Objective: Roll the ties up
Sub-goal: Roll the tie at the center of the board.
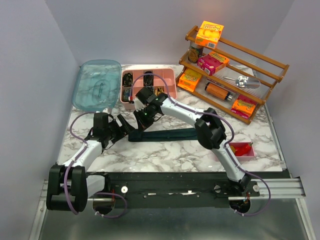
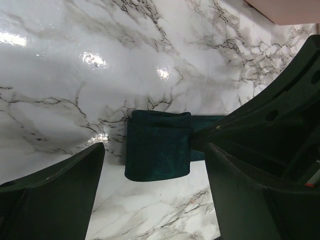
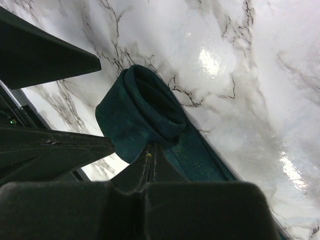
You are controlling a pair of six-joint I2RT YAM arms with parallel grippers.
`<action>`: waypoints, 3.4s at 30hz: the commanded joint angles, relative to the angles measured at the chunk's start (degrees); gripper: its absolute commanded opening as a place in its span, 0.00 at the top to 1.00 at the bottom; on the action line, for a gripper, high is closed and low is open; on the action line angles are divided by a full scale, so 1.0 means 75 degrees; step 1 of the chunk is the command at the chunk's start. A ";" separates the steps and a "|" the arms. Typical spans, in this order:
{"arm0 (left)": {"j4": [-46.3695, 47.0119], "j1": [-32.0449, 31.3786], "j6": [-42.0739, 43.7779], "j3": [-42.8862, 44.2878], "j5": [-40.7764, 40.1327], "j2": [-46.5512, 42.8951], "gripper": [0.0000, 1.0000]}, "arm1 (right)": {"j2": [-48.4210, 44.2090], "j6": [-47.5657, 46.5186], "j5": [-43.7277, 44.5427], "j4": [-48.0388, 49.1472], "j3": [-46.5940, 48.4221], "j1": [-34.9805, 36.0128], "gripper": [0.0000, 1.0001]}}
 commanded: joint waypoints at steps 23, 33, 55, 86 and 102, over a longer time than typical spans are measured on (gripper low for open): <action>0.3100 0.0058 -0.0501 -0.1281 0.1134 0.1067 0.45 | 0.0326 0.0075 0.0095 0.0439 -0.0458 -0.0013 0.99; 0.2962 0.0058 -0.0431 -0.1012 0.1181 0.1079 0.71 | 0.0303 0.0110 -0.0023 0.0416 -0.0410 -0.0013 0.99; -0.0823 -0.2391 0.0507 0.1495 -0.2240 0.0926 0.88 | 0.0443 0.0262 -0.0128 0.0486 -0.0258 -0.0001 0.99; -0.3823 -0.3750 0.0940 0.3265 -0.5978 0.2015 0.98 | -0.1243 0.0403 0.0434 0.0568 -0.1172 -0.0692 0.99; -0.4445 -0.4618 0.0894 0.4121 -0.6870 0.3597 0.99 | -0.1467 0.0368 0.0493 0.0638 -0.1840 -0.1138 0.99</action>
